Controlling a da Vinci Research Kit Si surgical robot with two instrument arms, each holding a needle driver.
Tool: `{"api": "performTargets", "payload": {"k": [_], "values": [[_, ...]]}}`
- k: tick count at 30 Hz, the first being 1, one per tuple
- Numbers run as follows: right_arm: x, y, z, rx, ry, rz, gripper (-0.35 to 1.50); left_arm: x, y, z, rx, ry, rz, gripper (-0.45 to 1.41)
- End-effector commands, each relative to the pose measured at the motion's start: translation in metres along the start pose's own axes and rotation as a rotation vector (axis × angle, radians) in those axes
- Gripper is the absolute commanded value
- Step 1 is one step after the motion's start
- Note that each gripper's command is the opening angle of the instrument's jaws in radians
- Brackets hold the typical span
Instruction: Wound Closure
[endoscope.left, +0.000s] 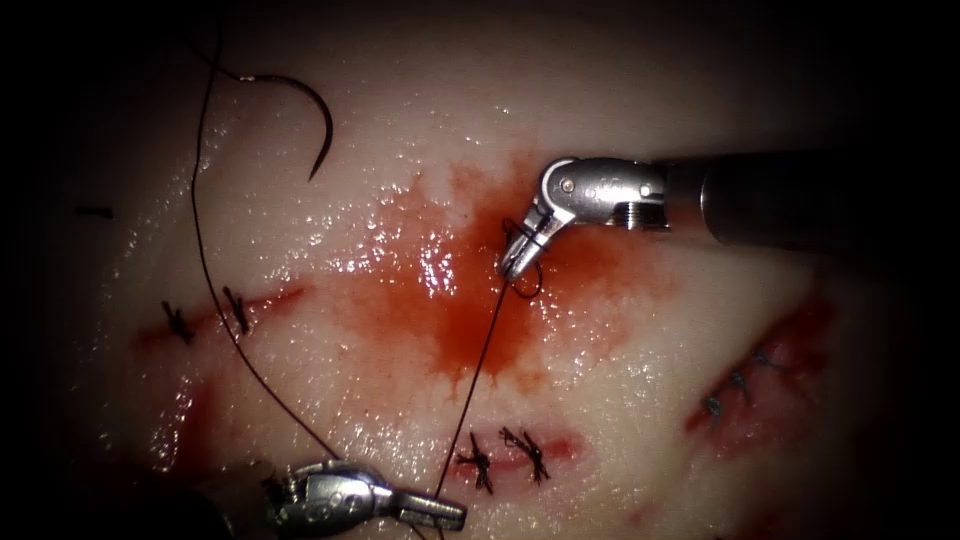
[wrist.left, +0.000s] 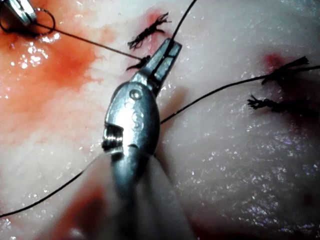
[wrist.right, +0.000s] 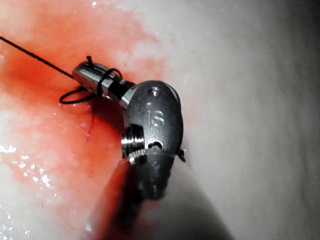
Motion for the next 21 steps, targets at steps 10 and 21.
{"api": "performTargets", "payload": {"k": [10,21], "values": [[-0.0022,0.0032,-0.0024,-0.041,-0.007,0.02,-0.35,0.0019,0.0042,0.0009,-0.011,0.006,0.005,-0.45],[-0.0022,0.0056,-0.0021,-0.069,-0.005,0.032,-0.35,0.0022,0.0051,0.0012,-0.101,0.06,-0.036,-0.45]]}}
